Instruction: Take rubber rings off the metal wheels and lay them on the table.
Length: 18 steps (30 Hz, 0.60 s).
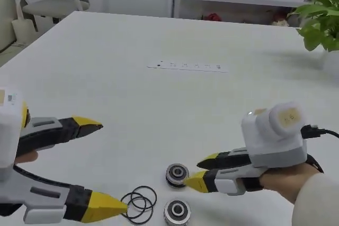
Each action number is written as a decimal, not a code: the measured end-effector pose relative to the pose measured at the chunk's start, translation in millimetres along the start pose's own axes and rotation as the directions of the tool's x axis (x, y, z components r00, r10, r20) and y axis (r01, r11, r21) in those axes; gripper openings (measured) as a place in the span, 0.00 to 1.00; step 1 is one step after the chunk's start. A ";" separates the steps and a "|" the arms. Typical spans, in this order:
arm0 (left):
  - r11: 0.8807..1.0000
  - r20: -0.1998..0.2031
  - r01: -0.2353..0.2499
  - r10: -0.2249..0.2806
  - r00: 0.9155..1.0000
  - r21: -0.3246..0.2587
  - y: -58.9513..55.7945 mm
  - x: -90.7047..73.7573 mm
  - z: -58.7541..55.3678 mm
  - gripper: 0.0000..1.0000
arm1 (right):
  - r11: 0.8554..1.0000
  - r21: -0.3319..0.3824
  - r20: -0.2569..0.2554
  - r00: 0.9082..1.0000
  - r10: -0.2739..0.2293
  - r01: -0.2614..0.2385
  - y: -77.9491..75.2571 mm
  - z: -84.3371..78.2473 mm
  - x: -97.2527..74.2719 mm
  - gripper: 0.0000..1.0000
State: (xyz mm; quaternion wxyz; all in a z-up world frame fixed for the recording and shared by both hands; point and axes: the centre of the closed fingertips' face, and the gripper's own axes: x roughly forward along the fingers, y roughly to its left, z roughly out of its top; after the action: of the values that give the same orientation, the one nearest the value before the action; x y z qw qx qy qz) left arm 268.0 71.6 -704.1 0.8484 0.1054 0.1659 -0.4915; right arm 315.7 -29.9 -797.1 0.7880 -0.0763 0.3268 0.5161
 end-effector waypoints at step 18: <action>0.989 0.093 0.038 -0.052 0.994 0.145 -7.0 31.1 77.8 0.81 | 0.998 -0.052 -0.007 0.999 0.031 -0.032 8.0 -4.0 1.0 0.29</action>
State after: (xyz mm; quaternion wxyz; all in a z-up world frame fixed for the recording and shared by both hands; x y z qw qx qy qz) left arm 290.1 16.7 -644.4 0.8344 0.1384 0.0914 -0.5256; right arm 307.3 -27.4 -799.1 0.7764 -0.0934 0.3169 0.5366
